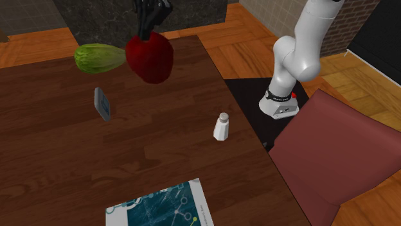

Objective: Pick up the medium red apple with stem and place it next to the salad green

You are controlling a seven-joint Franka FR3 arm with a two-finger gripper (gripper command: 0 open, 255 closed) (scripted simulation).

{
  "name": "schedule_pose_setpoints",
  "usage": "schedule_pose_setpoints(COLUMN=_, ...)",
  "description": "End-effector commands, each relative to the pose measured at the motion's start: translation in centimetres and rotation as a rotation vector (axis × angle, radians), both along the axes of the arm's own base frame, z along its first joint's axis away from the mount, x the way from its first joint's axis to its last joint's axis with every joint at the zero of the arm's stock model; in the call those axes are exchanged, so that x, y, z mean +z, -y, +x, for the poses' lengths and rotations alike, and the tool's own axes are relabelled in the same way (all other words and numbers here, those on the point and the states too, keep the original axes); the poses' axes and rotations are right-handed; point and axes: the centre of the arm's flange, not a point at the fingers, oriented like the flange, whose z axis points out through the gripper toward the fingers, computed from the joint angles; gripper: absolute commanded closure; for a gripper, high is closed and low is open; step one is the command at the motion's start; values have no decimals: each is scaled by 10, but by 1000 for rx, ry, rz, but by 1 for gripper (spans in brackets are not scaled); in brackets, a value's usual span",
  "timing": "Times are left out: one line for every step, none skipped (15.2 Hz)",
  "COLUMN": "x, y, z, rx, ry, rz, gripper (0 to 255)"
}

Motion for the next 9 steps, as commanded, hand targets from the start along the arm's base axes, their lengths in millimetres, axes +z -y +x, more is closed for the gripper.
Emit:
schedule_pose_setpoints(x=-1, y=19, z=18, rx=1, ry=1, rz=0, gripper=255)
schedule_pose_setpoints(x=-1, y=29, z=26, rx=1, ry=1, rz=0, gripper=255)
schedule_pose_setpoints(x=-1, y=39, z=35, rx=1, ry=1, rz=0, gripper=255)
schedule_pose_setpoints(x=-2, y=49, z=43, rx=1, ry=1, rz=0, gripper=255)
schedule_pose_setpoints(x=-2, y=59, z=52, rx=1, ry=1, rz=0, gripper=255)
schedule_pose_setpoints(x=-2, y=69, z=60, rx=1, ry=1, rz=0, gripper=255)
schedule_pose_setpoints(x=-3, y=79, z=69, rx=1, ry=1, rz=0, gripper=255)
schedule_pose_setpoints(x=-3, y=89, z=78, rx=1, ry=1, rz=0, gripper=255)
schedule_pose_setpoints(x=-3, y=99, z=86, rx=1, ry=1, rz=0, gripper=255)
